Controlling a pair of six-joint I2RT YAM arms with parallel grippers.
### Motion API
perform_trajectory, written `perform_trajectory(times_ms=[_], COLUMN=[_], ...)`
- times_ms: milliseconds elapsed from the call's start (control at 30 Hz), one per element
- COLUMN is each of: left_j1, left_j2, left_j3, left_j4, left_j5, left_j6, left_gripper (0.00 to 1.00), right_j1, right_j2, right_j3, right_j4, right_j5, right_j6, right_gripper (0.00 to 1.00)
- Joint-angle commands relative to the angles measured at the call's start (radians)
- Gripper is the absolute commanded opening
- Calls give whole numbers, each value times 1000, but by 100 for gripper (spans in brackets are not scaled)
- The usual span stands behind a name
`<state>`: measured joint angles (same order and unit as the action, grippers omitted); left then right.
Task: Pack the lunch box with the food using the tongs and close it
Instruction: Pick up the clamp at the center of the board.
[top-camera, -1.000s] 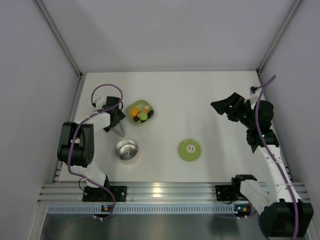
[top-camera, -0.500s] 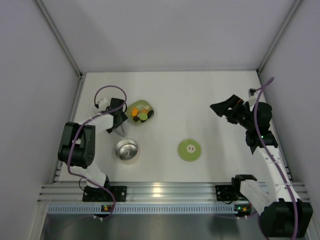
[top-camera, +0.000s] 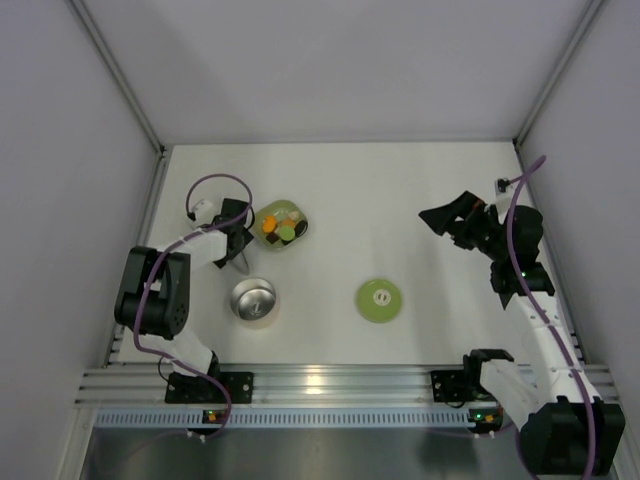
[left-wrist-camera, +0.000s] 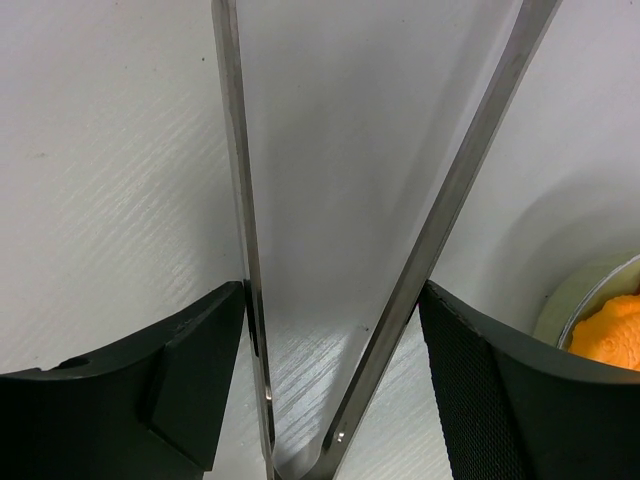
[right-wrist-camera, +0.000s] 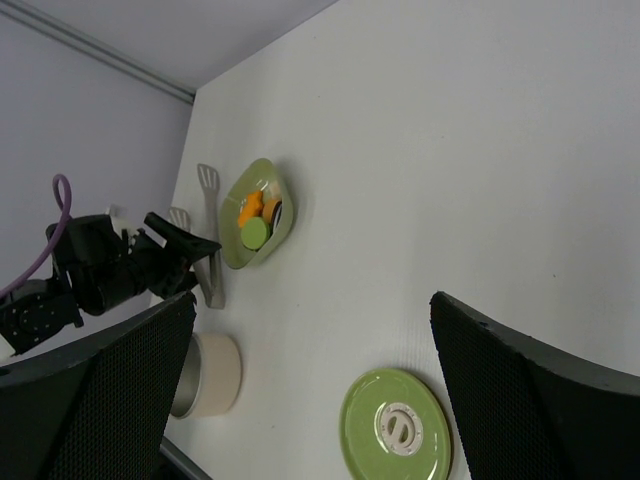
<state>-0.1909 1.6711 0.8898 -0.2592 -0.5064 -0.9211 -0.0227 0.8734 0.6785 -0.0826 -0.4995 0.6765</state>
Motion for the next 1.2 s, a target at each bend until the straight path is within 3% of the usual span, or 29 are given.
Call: perform_trajectory(times_ms=[0,300,567,1167], left_j1=[-4,-4,-4,-4], left_j2=[41,107,110,-137], left_j3=[-26,12,23,201], left_j4=[-69,-84,-83,-236], left_j5=[32,19,20,-26], left_j6=[-36,-16,8,126], left_gripper=[75,74,65,63], right_j1=[-11,-11,-11,-11], right_j2=[-4,-2,1,19], right_j3=[-7,-25,-33,-39], right_j4=[60,72,72,121], right_j5=[-14,-24,-33,-42], right_j6=[0,9,12,23], right_gripper=[99,100,100,100])
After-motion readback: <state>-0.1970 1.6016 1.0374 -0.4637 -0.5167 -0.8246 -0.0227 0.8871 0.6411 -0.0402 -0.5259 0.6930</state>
